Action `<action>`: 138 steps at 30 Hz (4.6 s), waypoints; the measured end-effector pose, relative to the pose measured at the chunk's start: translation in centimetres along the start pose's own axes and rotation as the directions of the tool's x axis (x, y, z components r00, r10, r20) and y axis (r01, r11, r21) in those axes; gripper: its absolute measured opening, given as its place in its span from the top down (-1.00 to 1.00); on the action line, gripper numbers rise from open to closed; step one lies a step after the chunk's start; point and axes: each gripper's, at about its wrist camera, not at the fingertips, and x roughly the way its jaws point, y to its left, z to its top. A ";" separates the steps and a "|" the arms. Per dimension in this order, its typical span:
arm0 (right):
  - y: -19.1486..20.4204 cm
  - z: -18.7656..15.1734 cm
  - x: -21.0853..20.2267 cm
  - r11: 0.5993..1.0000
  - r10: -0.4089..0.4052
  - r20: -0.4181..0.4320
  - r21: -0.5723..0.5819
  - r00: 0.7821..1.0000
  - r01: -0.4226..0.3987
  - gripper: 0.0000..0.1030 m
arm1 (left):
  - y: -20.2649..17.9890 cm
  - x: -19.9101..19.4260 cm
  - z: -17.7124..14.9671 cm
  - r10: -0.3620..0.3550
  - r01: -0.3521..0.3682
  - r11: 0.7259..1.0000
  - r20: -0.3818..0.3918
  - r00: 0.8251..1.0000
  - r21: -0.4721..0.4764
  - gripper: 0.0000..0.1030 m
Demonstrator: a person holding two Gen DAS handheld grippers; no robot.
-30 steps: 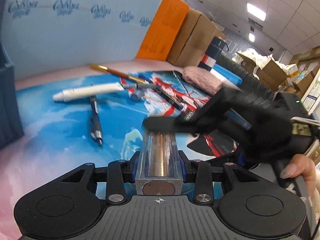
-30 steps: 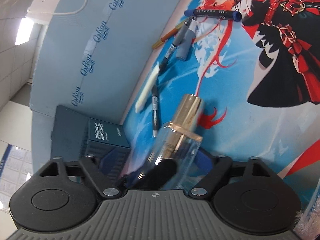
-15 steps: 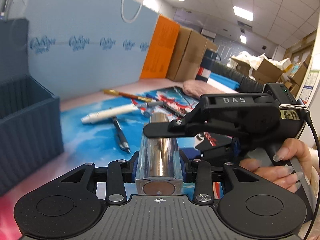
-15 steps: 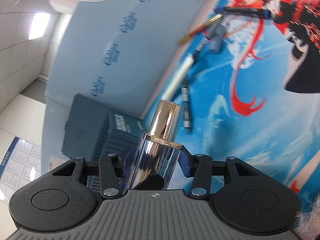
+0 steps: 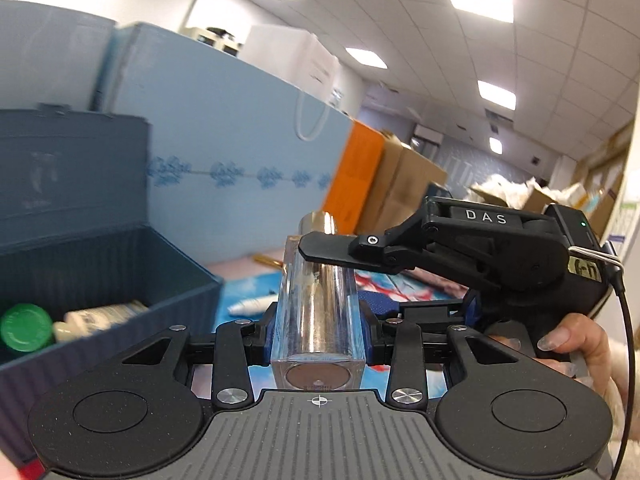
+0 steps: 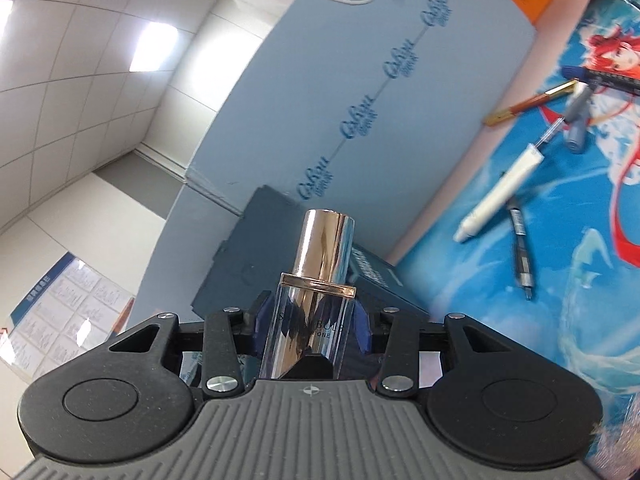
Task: Organize rigid objects
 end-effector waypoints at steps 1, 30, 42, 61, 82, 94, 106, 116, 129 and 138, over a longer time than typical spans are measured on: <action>0.4 -0.1 0.4 1.000 0.009 0.006 -0.005 1.000 -0.009 0.27 | 0.3 -0.3 0.2 0.007 -0.007 1.000 0.010 1.000 -0.005 0.31; 12.1 -5.0 13.0 0.525 0.028 0.181 -0.840 0.983 0.140 0.32 | 11.7 -8.2 2.1 0.309 -0.211 0.864 0.150 0.939 -0.458 -0.47; 12.1 -9.3 16.7 -0.205 -0.219 -0.026 -0.976 0.975 -0.072 0.32 | 13.5 -9.9 1.3 0.342 -0.199 0.812 0.171 0.924 -0.548 -0.60; 14.6 -10.0 22.8 -0.243 -0.565 -0.231 -0.871 0.792 -0.427 0.33 | 13.7 -9.4 1.3 0.312 -0.167 0.804 0.165 0.936 -0.571 -0.63; 17.1 -4.9 14.4 -0.161 -0.263 -0.093 -0.977 0.960 -0.139 -0.83 | 10.3 -9.2 2.5 0.324 -0.195 0.854 0.200 0.925 -0.482 -0.64; 16.1 -2.8 0.6 0.088 0.178 0.179 -0.982 0.968 0.166 -1.00 | 4.5 -11.1 3.6 0.284 -0.182 0.931 0.315 0.906 -0.318 -0.81; 10.2 -4.8 -7.4 0.429 0.348 0.410 -0.869 0.843 0.245 -1.00 | -5.1 -14.3 -0.1 0.261 -0.239 0.962 0.684 0.681 -0.129 -1.00; 5.0 -7.3 -1.0 0.658 0.255 0.497 -0.718 0.829 0.228 -1.00 | -4.5 -9.1 -6.7 0.602 -0.736 0.654 0.707 0.370 -0.172 -1.00; 2.9 -10.7 2.3 0.535 0.105 0.622 -0.693 0.776 0.483 -1.00 | -3.9 -4.9 -7.6 0.689 -0.833 0.546 0.616 0.383 -0.092 -1.00; 2.0 -11.2 1.9 0.542 0.112 0.642 -0.679 0.759 0.495 -1.00 | -3.3 -5.5 -7.8 0.745 -0.857 0.493 0.581 0.327 -0.149 -1.00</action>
